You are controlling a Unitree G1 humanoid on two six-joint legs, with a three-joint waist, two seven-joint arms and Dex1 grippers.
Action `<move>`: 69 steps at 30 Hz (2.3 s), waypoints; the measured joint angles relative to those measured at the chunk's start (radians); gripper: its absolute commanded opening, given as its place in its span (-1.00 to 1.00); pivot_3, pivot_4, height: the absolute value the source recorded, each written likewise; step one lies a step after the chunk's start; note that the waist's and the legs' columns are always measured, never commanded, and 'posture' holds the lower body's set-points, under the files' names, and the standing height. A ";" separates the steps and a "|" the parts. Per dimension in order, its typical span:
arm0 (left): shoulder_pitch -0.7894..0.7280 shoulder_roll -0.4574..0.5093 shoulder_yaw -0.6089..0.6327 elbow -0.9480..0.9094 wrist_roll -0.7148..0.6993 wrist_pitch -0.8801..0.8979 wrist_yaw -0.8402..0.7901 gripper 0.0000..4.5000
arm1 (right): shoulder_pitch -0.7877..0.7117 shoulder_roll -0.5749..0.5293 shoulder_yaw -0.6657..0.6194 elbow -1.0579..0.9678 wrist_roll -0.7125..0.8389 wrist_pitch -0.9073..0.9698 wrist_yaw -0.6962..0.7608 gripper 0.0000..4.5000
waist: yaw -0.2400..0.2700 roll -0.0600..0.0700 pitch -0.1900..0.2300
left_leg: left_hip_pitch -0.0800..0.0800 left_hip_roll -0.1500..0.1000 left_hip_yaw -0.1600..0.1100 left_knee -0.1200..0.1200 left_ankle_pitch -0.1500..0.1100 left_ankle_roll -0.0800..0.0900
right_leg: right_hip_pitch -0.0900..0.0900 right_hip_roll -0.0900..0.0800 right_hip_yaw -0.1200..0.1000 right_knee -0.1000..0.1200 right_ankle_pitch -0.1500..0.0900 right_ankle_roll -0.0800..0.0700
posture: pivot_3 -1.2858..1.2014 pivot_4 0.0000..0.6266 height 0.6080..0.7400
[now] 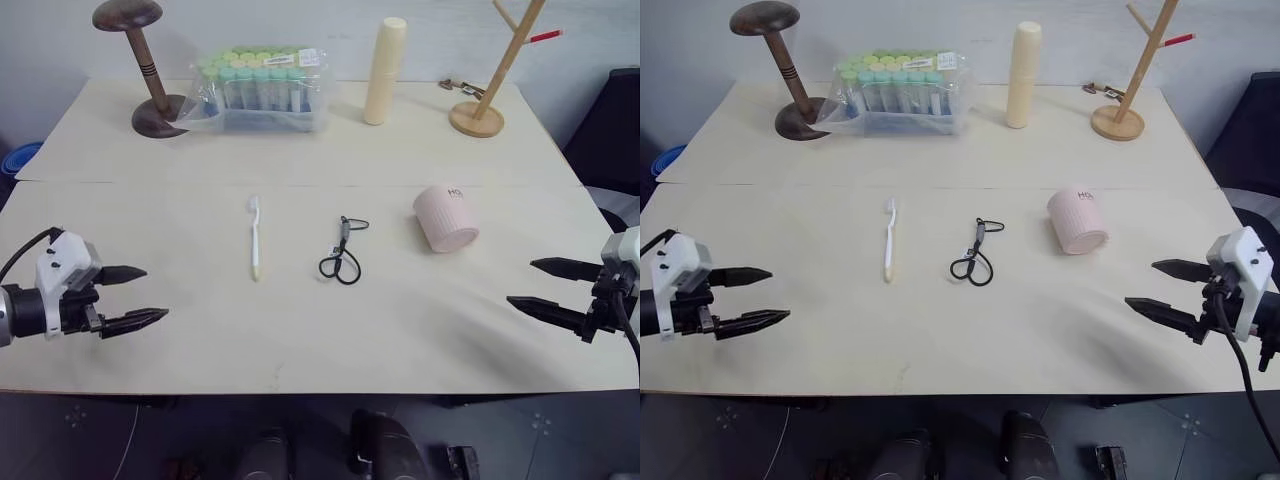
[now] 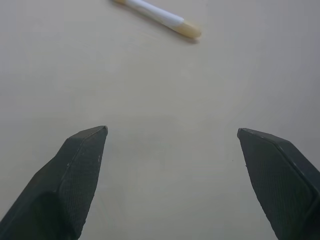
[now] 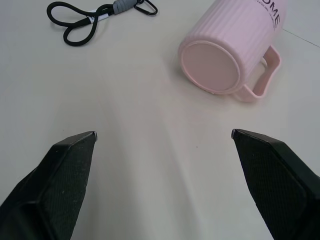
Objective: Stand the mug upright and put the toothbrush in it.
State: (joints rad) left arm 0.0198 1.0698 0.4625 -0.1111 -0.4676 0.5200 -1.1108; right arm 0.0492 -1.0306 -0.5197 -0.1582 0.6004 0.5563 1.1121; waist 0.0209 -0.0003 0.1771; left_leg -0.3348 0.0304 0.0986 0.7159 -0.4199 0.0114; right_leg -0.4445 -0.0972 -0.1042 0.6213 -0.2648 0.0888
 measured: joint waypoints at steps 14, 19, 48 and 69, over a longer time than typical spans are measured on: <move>-0.058 -0.048 -0.010 -0.001 -0.008 0.036 0.071 0.94 | 0.019 0.028 -0.009 -0.081 0.083 0.110 -0.048 1.00 | 0.000 0.000 0.000 | 0.000 0.000 0.000 0.001 0.000 0.000 | 0.000 0.000 0.000 0.001 0.000 0.000 | 0.03 -0.52 1.00; -0.203 -0.072 -0.073 -0.124 -0.139 0.286 0.156 0.94 | 0.016 0.070 -0.009 -0.142 0.088 0.119 -0.115 1.00 | 0.011 0.000 0.000 | -0.001 -0.001 -0.003 0.003 0.000 0.000 | 0.001 -0.001 0.000 0.002 0.001 0.001 | 0.03 -0.52 1.00; -1.247 -0.991 -0.639 0.872 0.236 0.515 0.767 -0.29 | -0.026 0.328 0.143 -0.682 0.177 0.204 -0.711 1.00 | 0.008 -0.003 -0.001 | -0.001 -0.004 -0.003 0.003 0.002 -0.001 | 0.004 0.002 0.000 -0.002 0.003 0.006 | 0.03 -0.52 1.00; -0.760 -0.281 -0.215 0.283 0.238 0.768 0.776 -1.00 | -0.201 0.313 0.292 -0.542 0.211 0.142 -0.503 1.00 | -0.008 -0.007 0.002 | -0.003 -0.002 -0.007 0.004 0.004 -0.004 | 0.000 0.002 -0.001 0.001 0.002 0.004 | 0.03 -0.52 1.00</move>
State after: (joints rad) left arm -0.7406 0.7884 0.2473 0.1722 -0.2298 1.2881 -0.3348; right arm -0.1515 -0.7181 -0.2274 -0.7006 0.8117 0.6982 0.6088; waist 0.0132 -0.0075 0.1795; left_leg -0.3382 0.0289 0.0917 0.7196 -0.4159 0.0073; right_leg -0.4443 -0.0954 -0.1056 0.6218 -0.2625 0.0929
